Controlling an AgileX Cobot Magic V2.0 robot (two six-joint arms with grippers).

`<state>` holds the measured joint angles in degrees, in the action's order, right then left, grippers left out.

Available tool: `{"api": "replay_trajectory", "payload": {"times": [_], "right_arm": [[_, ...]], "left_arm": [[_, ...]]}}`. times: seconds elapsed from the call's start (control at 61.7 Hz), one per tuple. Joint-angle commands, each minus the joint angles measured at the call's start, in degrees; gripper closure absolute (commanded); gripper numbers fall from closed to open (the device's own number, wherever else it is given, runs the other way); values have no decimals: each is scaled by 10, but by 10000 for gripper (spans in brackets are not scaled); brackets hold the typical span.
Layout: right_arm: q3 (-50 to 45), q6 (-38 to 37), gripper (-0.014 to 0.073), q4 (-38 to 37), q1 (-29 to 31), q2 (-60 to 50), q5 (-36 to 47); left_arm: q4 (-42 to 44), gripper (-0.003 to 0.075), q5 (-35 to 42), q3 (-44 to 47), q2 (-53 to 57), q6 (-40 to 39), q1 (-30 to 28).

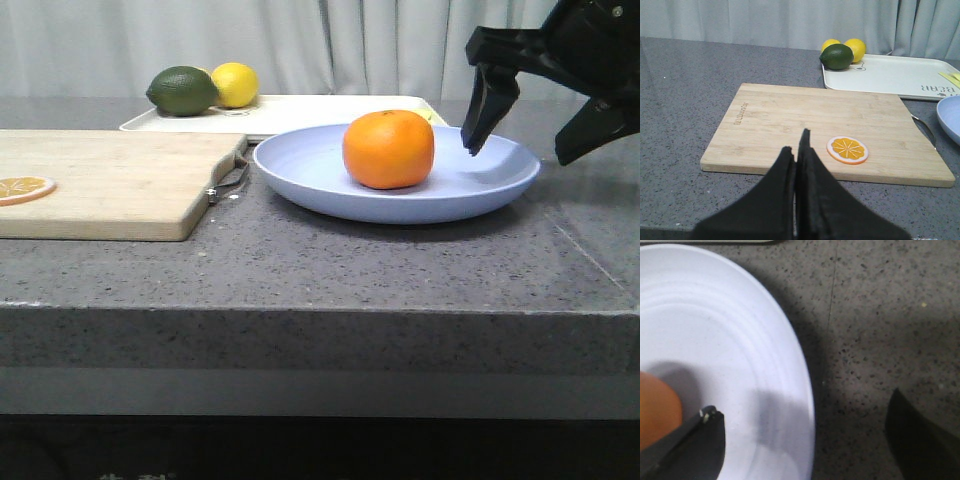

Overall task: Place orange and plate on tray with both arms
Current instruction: 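Grip the plate rim with the right gripper and slide it toward the tray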

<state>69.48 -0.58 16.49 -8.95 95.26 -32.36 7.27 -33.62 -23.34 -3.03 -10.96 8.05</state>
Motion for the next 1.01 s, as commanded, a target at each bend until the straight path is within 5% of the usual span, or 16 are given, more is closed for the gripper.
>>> {"api": "replay_trajectory", "payload": {"times": [0.0, 0.454, 0.697, 0.989], "right_arm": [[23, 6, -41, 11, 1, -12, 13], [23, 6, 521, 13, 1, -5, 1], [23, 6, 659, 31, 2, -5, -24], [109, 6, 656, 60, 3, 2, -91]], "left_arm": [[1, 738, 48, -14, -7, -4, -1], [1, 738, 48, -14, -7, -4, -1], [1, 738, 48, -14, -7, -4, -1], [1, 738, 48, -14, -7, -4, -1]]}}
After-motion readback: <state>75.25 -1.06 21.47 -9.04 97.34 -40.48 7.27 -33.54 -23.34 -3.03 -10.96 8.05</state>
